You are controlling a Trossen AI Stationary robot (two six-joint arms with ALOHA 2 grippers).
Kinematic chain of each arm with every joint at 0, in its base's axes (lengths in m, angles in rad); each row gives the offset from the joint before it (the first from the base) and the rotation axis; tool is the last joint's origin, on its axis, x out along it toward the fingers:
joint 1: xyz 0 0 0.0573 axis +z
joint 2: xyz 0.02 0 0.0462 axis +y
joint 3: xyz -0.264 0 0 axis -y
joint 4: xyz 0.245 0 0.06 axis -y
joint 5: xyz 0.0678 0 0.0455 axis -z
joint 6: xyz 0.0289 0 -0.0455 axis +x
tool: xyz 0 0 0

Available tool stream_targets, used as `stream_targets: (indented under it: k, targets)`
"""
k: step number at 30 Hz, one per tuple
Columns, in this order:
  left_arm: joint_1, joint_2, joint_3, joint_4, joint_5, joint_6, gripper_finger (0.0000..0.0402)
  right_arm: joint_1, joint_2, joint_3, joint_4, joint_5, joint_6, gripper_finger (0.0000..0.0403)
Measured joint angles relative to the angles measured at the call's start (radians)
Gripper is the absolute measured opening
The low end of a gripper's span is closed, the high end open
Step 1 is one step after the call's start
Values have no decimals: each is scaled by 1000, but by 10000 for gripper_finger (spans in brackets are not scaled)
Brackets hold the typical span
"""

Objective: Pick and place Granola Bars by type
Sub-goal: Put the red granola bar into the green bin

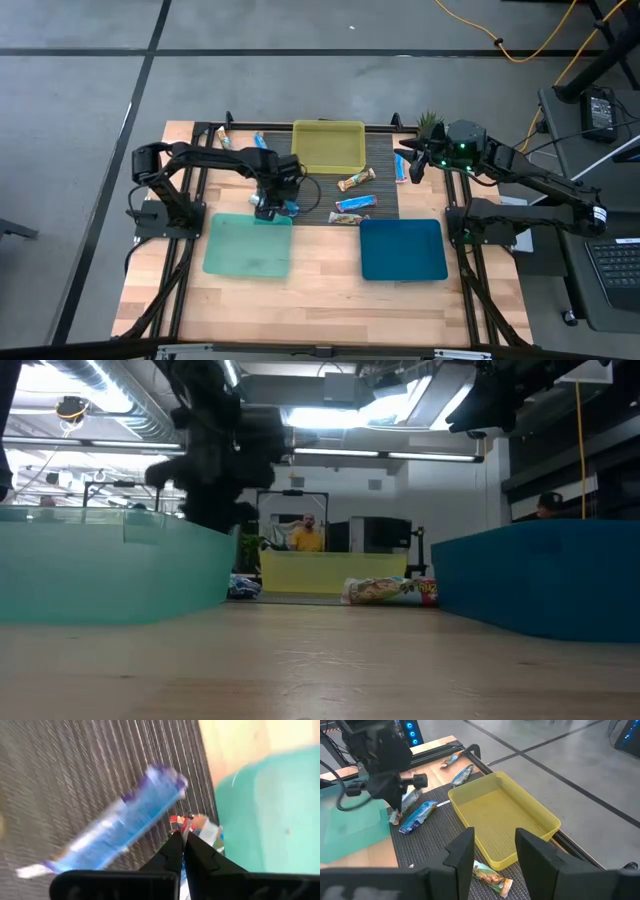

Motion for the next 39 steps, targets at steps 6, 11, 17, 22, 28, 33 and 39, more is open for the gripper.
stream_targets:
  k: [6,11,17,22,28,33,39]
  targets:
    - [1,-71,88,-8,-13,-10,2,0,0,0,-3,0,0,145]
    - [9,-153,169,-28,-25,-59,3,-1,0,0,-3,0,-5,145]
    - [33,-267,219,45,-29,-185,1,-1,0,0,-2,1,-5,145]
    - [41,-345,220,105,-31,-260,2,-1,0,0,-2,0,-7,145]
    - [40,-400,220,135,-30,-307,2,0,0,0,-2,-18,-8,145]
    - [30,-424,220,126,-45,-350,1,-1,0,0,3,-23,-12,145]
    - [-93,-472,220,95,-133,-440,2,-1,0,0,20,-23,-30,145]
